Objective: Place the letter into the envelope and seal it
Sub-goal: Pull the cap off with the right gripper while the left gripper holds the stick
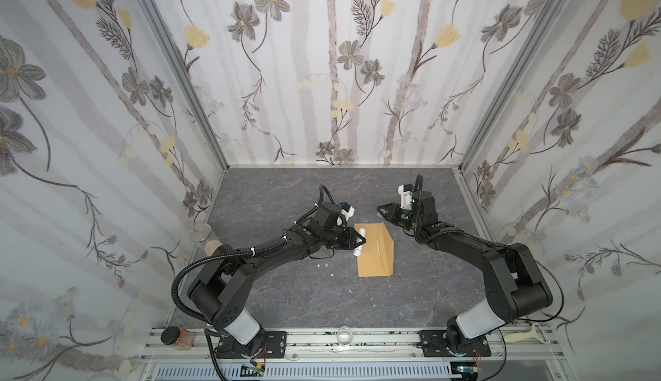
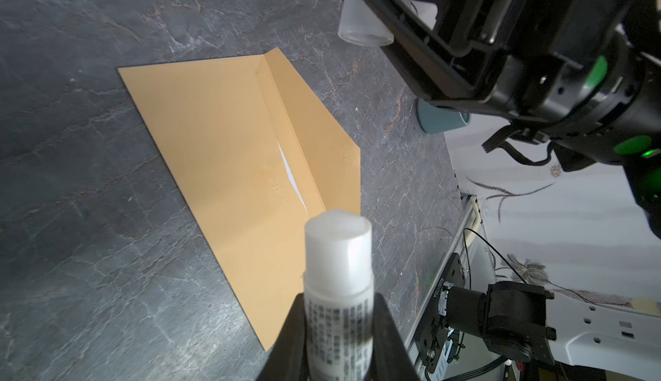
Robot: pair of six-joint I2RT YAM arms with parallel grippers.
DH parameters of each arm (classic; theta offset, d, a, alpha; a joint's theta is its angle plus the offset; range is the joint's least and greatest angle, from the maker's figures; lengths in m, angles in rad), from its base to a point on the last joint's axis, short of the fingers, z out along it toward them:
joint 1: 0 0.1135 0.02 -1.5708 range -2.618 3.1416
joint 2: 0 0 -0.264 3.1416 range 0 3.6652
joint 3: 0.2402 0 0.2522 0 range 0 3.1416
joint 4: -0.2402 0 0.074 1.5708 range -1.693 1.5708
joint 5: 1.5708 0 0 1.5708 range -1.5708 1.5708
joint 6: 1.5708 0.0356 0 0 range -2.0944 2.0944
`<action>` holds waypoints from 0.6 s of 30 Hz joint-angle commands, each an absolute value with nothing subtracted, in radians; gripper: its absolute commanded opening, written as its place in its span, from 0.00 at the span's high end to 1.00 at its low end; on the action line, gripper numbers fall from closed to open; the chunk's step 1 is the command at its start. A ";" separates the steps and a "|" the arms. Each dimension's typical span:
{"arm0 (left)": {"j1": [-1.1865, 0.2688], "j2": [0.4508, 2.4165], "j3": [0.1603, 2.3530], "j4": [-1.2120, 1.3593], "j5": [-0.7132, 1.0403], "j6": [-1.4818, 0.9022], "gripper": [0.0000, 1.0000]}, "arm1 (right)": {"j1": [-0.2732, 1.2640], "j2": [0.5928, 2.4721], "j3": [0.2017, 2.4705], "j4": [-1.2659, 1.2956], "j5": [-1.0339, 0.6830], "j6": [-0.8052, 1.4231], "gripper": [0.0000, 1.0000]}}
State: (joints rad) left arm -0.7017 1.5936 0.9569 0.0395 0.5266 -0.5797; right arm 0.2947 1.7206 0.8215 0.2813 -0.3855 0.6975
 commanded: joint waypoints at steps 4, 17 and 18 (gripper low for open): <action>-0.665 1.596 0.975 0.057 0.531 -0.577 1.00 | 0.231 1.709 0.803 0.101 -0.308 0.638 0.92; -0.560 1.597 1.012 0.057 0.578 -0.558 1.00 | 0.167 1.799 0.911 -0.173 -0.148 0.635 0.91; -0.551 1.595 1.013 0.058 0.580 -0.555 1.00 | 0.165 1.814 0.928 -0.195 -0.137 0.632 0.90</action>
State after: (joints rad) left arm -0.5659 1.5963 1.0031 0.0322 0.5591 -0.5724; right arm 0.1688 1.7897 0.8959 -0.1204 -0.1967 0.6441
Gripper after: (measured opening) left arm 0.213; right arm 0.217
